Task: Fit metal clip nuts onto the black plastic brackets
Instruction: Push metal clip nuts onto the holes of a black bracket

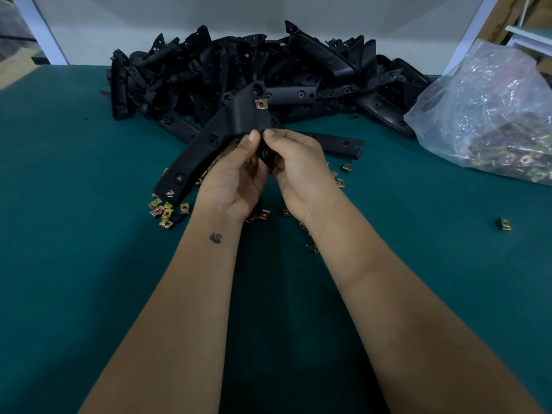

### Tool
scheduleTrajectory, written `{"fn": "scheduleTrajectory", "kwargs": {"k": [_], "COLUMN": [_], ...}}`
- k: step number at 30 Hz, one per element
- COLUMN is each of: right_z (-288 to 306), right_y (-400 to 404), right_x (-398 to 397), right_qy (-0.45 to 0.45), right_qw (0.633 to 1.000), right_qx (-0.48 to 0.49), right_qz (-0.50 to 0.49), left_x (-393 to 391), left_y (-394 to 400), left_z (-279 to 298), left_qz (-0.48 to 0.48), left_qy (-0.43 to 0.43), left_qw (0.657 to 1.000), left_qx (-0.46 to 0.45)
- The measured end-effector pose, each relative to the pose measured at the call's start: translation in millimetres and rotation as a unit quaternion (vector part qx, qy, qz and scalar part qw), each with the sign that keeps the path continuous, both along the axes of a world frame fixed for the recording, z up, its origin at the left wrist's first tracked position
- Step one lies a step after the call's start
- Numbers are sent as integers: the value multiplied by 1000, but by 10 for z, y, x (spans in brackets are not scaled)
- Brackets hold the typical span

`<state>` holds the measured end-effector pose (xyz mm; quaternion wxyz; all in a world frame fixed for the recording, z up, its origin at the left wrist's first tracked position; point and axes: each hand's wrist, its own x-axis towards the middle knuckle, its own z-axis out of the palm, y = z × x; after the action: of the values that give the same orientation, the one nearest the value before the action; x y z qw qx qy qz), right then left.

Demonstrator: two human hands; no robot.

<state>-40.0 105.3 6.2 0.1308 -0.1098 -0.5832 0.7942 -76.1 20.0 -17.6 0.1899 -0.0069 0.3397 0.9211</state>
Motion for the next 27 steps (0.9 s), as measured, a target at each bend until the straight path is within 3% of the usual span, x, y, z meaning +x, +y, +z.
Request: {"fn": "scheduleTrajectory", "kwargs": {"k": [3,5,11,14,23,27], "right_z": [-14,-44,-172,-179,-151,-149], "right_y": [8,13,-38,-31,-24,0], "right_x": [-1,5,-1,8,2,2], "right_qy": [13,26,41,53,81,69], "right_qw": [999,989,897,877,864,878], "right_qx": [30,124,417,446,463,439], "right_qz": [-43,-78,-137,-167,-178,-179], "left_x": [-11,-15,6,16,19,18], "left_y": [22,31,31,39,51,73], "left_z": [-11,-17,-23,-26,-17,-12], "left_qz": [-6,-12,-19,-22,-31,-15], "left_qy": [2,7,-10,-10,-17,-7], "left_qw": [1000,1000,999,999,999,1000], "left_qx": [3,-5,39,43,39,21]}}
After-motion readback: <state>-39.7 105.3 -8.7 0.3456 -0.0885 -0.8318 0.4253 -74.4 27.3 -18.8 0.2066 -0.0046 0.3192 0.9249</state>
